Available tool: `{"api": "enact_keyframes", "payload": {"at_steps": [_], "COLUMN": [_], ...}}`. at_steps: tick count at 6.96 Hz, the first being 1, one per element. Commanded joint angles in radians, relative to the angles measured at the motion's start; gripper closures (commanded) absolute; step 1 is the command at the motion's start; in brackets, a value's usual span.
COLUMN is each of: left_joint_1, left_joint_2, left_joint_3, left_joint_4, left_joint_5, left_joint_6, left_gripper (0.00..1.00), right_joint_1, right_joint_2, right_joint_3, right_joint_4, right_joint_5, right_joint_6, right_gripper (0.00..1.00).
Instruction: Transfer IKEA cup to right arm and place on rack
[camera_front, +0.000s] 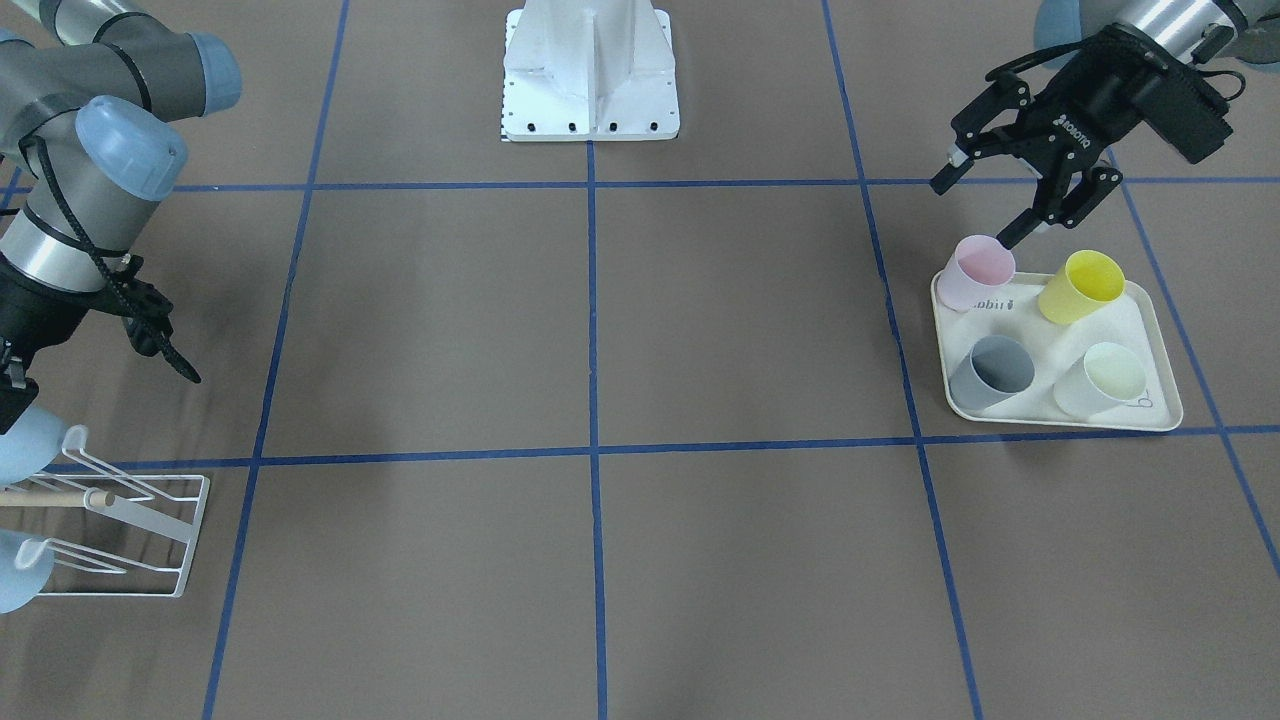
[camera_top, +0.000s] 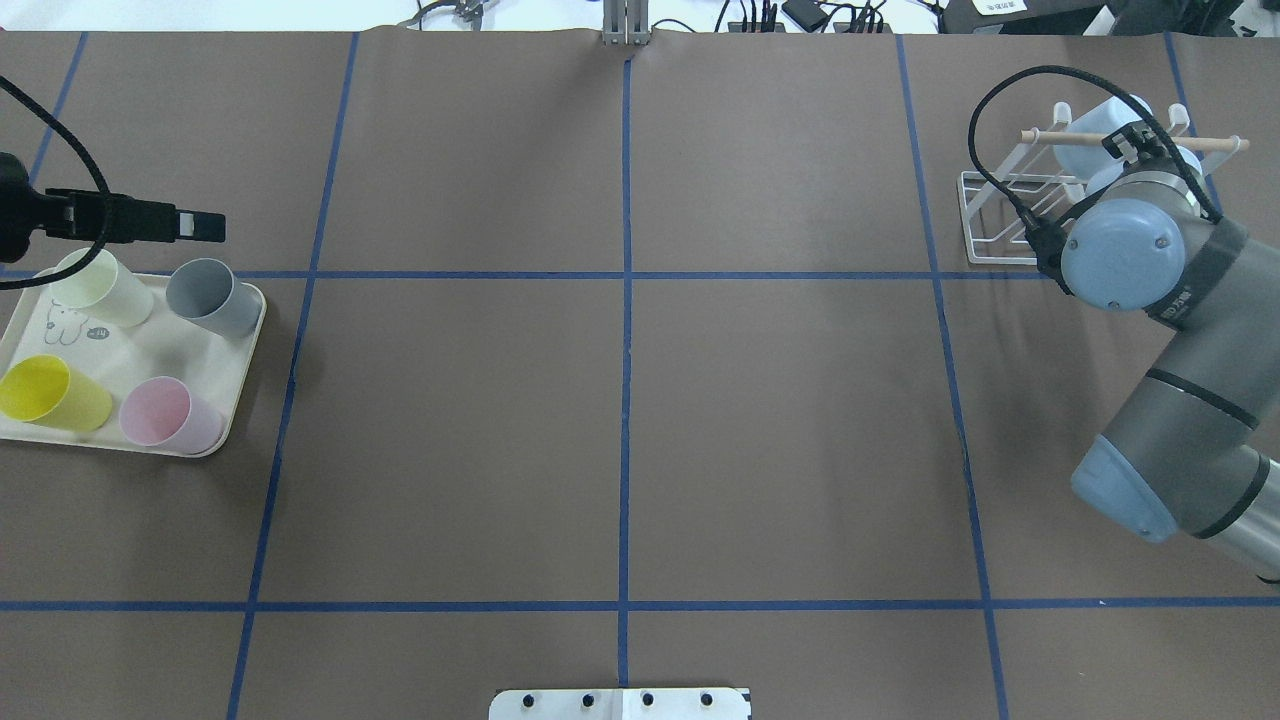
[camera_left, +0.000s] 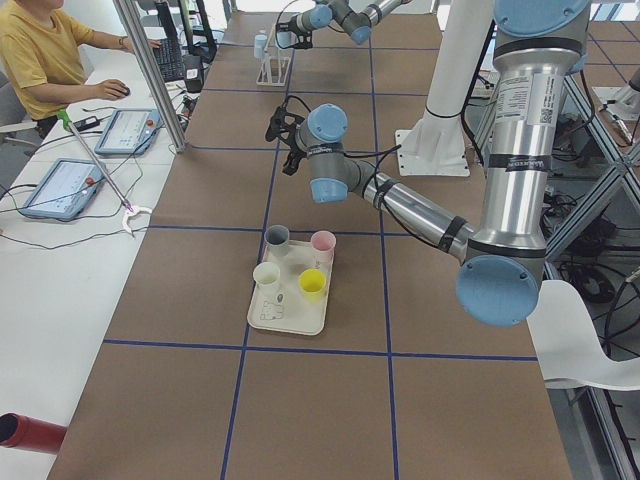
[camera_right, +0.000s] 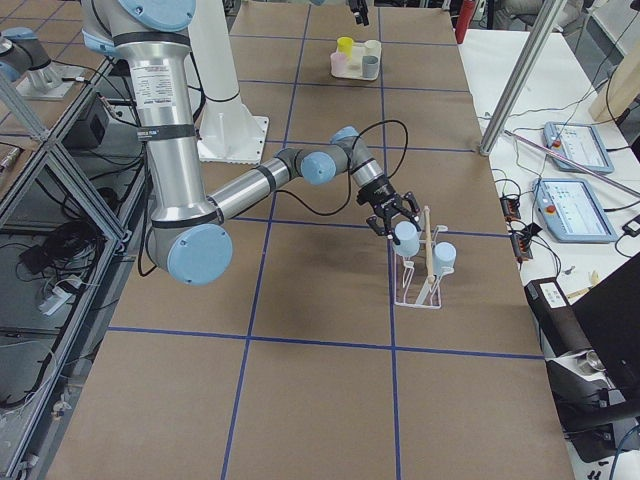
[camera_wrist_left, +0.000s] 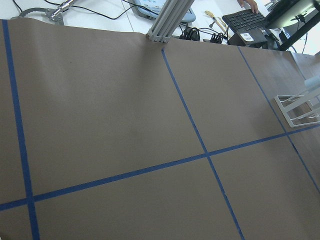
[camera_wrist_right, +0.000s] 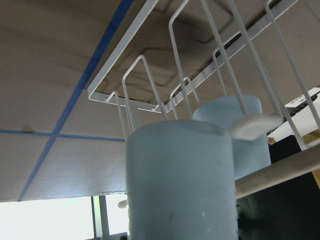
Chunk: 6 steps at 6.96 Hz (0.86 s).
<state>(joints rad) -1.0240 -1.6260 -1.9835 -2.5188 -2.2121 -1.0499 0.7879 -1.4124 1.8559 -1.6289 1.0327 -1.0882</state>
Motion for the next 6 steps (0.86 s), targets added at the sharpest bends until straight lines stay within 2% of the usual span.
{"api": "enact_keyframes", "payload": {"at_steps": [1,4,5,6], "left_joint_1": [0.001,-0.001,-0.002,-0.004], "left_joint_2": [0.002,0.003,0.005,0.027], "left_joint_3": [0.000,0.000,0.000,0.002], "left_joint_4": [0.000,0.000,0.000,0.000], "left_joint_5": [0.000,-0.001,0.000,0.002], "left_joint_6": [0.001,0.001,0.004,0.034], "left_gripper": [0.00,0.00,0.00,0.00], "right_joint_1": [0.001,0.008,0.008,0.007], "right_joint_2": [0.000,0.030,0.073,0.087], "right_joint_3": [-0.007,-0.001,0.014,0.046], "right_joint_4": [0.017,0.021,0.020,0.020], "right_joint_5": [0.000,0.001,0.015,0.088], "right_joint_6": [-0.001,0.010,0.075,0.222], "right_gripper": [0.02,0.01,0.01,0.01]}}
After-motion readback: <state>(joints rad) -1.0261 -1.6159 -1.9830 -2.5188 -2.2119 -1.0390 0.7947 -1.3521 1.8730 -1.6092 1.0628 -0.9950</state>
